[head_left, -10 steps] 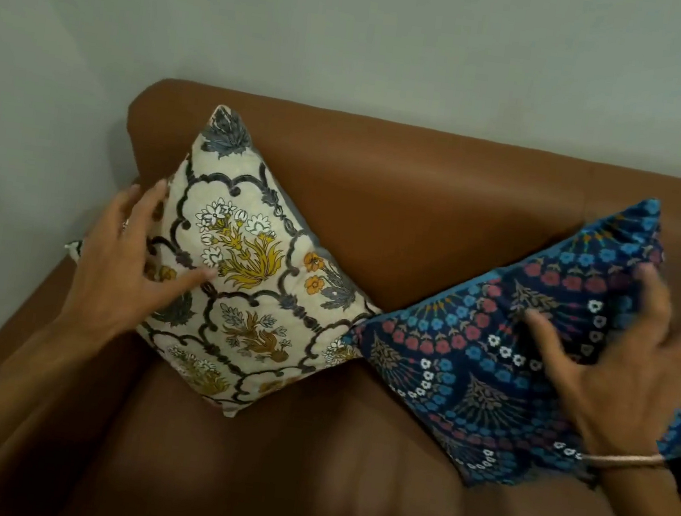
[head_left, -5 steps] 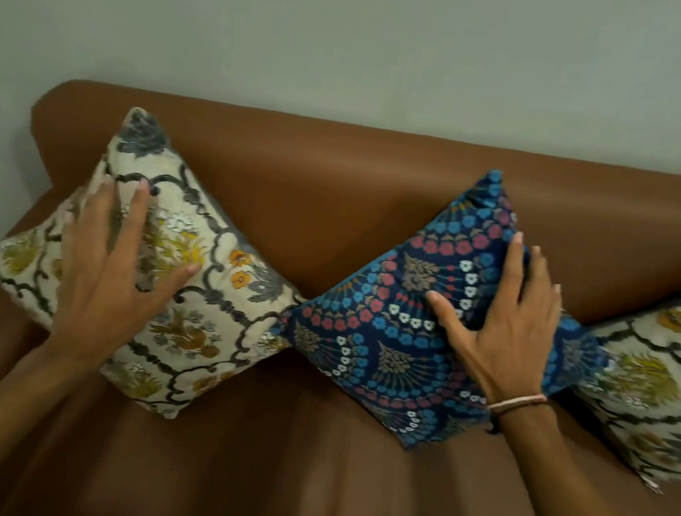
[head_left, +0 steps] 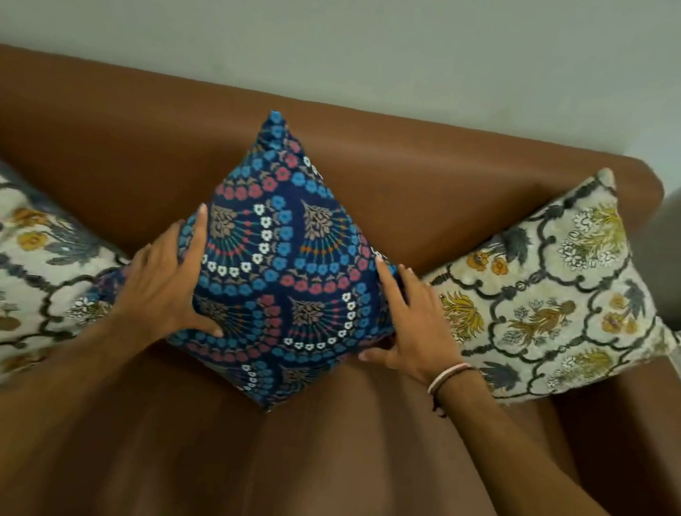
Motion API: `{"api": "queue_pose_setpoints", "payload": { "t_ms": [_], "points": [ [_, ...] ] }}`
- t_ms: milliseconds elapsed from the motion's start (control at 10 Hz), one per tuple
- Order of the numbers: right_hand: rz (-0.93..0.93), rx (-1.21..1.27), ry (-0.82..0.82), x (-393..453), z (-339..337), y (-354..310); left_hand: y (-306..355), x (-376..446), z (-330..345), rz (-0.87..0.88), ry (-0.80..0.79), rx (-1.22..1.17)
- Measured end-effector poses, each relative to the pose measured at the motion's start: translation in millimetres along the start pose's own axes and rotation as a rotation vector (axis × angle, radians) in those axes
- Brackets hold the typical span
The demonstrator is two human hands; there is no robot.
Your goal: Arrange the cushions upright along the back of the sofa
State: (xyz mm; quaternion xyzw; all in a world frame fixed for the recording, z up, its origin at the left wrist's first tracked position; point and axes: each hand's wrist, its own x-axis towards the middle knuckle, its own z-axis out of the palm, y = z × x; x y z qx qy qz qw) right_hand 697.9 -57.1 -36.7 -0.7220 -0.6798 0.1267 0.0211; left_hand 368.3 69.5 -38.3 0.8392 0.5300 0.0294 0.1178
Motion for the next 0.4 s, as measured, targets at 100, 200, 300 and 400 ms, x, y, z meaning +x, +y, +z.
{"api": "queue_pose_setpoints", "payload": {
  "t_ms": [100,200,300,400],
  "points": [
    [0.006,0.0,0.062,12,22,-5,4,0,6,0.005,0.081,0.05],
    [0.013,-0.021,0.109,17,32,-10,5,-5,6,0.034,0.108,0.116],
    [-0.026,-0.022,0.09,9,22,-8,15,-12,-15,0.069,0.12,0.165],
    [-0.057,-0.069,0.217,-13,-28,-9,55,-31,-55,0.1,0.293,0.263]
  ]
}}
